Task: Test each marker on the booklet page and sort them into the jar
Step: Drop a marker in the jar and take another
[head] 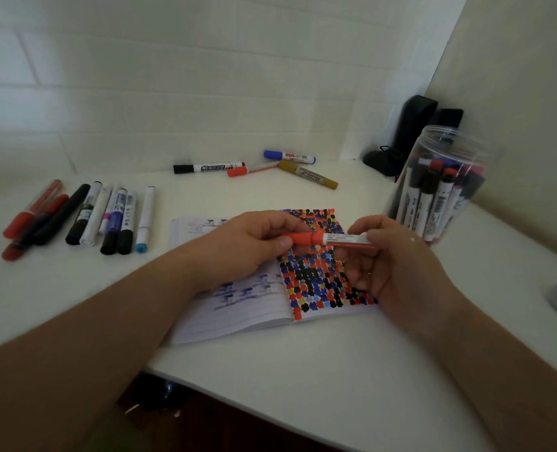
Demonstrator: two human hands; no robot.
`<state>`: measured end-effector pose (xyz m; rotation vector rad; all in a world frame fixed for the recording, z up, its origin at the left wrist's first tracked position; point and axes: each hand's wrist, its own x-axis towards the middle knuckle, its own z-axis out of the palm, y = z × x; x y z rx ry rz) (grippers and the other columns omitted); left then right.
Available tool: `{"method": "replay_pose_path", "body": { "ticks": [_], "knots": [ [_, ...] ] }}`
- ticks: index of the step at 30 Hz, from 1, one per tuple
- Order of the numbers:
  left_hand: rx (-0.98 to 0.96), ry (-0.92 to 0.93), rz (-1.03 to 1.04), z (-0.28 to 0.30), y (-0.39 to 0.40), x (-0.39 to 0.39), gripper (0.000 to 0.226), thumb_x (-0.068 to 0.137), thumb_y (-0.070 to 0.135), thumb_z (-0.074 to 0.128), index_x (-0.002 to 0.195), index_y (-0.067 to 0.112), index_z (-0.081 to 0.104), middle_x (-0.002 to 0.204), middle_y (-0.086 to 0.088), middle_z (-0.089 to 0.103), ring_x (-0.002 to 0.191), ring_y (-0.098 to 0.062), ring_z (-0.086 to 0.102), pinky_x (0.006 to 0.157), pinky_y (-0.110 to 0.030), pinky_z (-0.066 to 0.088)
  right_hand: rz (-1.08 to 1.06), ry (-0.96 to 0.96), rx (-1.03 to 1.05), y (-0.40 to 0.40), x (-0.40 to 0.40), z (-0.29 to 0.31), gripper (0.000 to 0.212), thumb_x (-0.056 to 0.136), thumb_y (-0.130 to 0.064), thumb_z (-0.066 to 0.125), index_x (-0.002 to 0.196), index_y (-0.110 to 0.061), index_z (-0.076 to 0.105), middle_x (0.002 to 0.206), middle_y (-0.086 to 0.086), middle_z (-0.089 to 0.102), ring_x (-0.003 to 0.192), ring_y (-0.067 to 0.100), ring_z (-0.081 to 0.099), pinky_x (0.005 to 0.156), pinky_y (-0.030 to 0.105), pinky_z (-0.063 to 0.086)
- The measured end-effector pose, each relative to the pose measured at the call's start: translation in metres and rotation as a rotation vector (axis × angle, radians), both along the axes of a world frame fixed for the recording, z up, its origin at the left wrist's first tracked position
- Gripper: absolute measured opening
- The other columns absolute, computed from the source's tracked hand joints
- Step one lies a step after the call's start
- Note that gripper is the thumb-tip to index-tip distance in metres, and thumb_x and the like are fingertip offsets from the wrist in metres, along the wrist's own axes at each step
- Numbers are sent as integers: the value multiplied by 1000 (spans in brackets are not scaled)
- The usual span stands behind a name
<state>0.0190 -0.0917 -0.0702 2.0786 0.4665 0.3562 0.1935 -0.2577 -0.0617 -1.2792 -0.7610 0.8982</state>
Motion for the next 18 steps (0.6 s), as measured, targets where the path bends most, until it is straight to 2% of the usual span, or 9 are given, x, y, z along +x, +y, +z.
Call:
{"method": "replay_pose_path", "body": {
  "ticks": [4, 8, 11, 15, 18],
  "knots": [
    [67, 8, -4, -1, -1, 1, 30, 106, 13, 52, 122, 34, 67, 103, 16, 74, 96, 2, 64, 91, -27, 45, -14, -145, 11, 4, -6, -3, 15, 105, -9, 50, 91, -8, 55, 85, 25, 73, 57, 23, 59, 49, 28, 47],
    [107, 5, -21, -4, 0, 1, 31, 107, 12, 48, 120, 33, 66, 96, 14, 72, 92, 1, 63, 87, -25, 44, -19, -170, 17, 4, -7, -5, 16, 105, -13, 51, 93, -3, 53, 87, 24, 74, 63, 24, 63, 53, 28, 51],
    [148, 6, -10, -5, 1, 3, 32, 107, 11, 46, 118, 34, 66, 90, 14, 68, 89, -1, 61, 86, -25, 44, -11, -207, 18, 5, -9, -6, 18, 106, -13, 50, 88, -7, 53, 88, 22, 75, 68, 25, 64, 56, 28, 51],
    [185, 0, -14, -6, 4, 3, 34, 106, 11, 46, 106, 41, 64, 89, 16, 67, 87, -3, 60, 86, -30, 47, 5, -232, 13, 6, -9, -7, 19, 107, -14, 50, 90, -7, 54, 91, 21, 76, 73, 25, 68, 60, 28, 52],
    [210, -3, -7, -9, 6, 4, 35, 105, 10, 48, 100, 41, 63, 88, 16, 67, 82, -1, 58, 80, -28, 45, 18, -250, 5, 7, -9, -8, 18, 107, -15, 50, 95, -2, 54, 91, 20, 77, 77, 28, 70, 65, 29, 54]
  ]
}}
